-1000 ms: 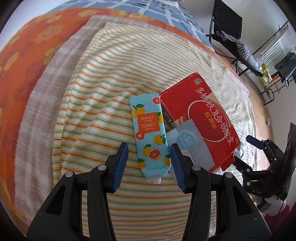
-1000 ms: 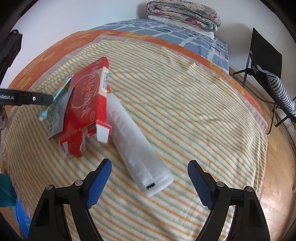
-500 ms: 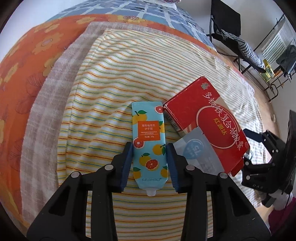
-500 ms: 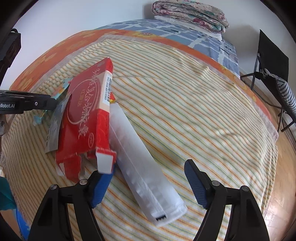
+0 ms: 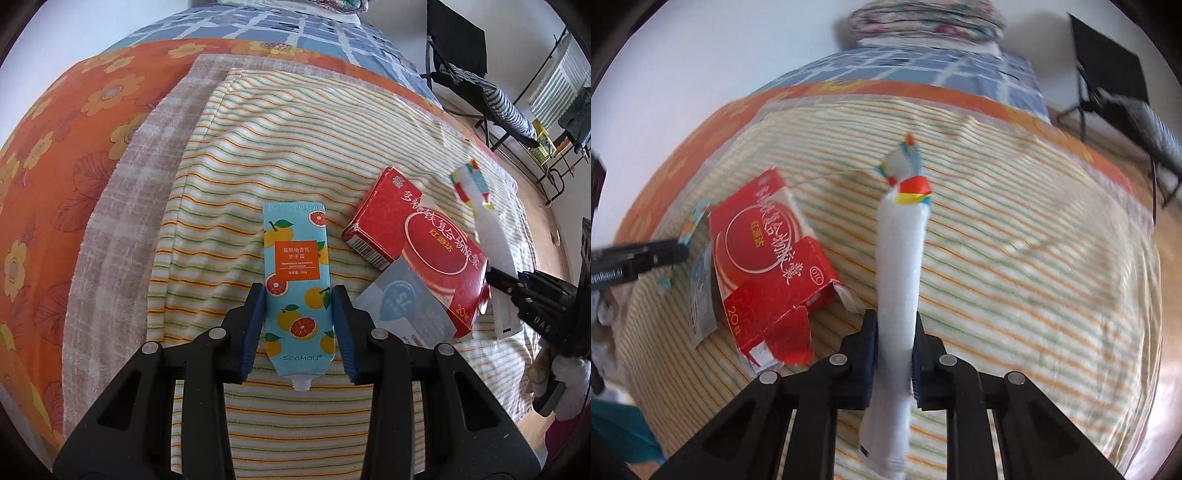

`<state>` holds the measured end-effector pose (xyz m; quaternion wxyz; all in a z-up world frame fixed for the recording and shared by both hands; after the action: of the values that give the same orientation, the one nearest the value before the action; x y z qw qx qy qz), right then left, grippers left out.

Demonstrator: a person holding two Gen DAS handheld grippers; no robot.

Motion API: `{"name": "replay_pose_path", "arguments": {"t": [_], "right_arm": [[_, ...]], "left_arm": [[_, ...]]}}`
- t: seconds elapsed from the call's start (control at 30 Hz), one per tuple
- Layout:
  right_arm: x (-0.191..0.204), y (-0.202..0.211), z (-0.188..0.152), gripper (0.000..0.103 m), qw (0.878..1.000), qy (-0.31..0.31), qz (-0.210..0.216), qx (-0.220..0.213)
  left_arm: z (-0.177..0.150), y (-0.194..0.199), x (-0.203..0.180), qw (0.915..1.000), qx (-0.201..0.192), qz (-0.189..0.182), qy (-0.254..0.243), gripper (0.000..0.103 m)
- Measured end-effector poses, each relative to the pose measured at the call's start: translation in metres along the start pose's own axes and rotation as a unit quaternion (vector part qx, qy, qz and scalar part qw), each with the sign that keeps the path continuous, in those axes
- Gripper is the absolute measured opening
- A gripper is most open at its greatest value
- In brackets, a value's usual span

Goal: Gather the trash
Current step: 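Grasp the juice pouch with the left tool while the right tool grasps the white tube, then carry the juice pouch and white tube over the blue basket with both tools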

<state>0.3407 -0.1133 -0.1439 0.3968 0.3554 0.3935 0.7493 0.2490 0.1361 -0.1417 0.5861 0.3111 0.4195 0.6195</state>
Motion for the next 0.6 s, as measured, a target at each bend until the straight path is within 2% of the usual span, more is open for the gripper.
{"name": "replay_pose_path", "arguments": {"t": [0.3,0.6], "right_arm": [[-0.02,0.038,-0.009,0.01,0.999,-0.03,-0.001,-0.031],[-0.009,0.072,-0.029,0.009,0.999,-0.026,0.011,-0.046]], "left_arm": [[-0.003,0.021,-0.01,0.9996,-0.022,0.001,-0.016,0.037],[-0.012,0.051,-0.017,0.9988,-0.043,-0.005,-0.024,0.037]]}}
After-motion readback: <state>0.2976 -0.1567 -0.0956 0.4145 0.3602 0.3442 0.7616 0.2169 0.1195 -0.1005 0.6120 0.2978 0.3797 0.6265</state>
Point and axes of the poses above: each gripper's, at about its wrist camera, not at the fingertips, and y roughly against the way its jaws point, x to its left, z to its top, the point moved 1 cm from there along -y, roughly the way its jaws point, and after that the axes turned 13 degrees about -y, right-handed, at the moved point
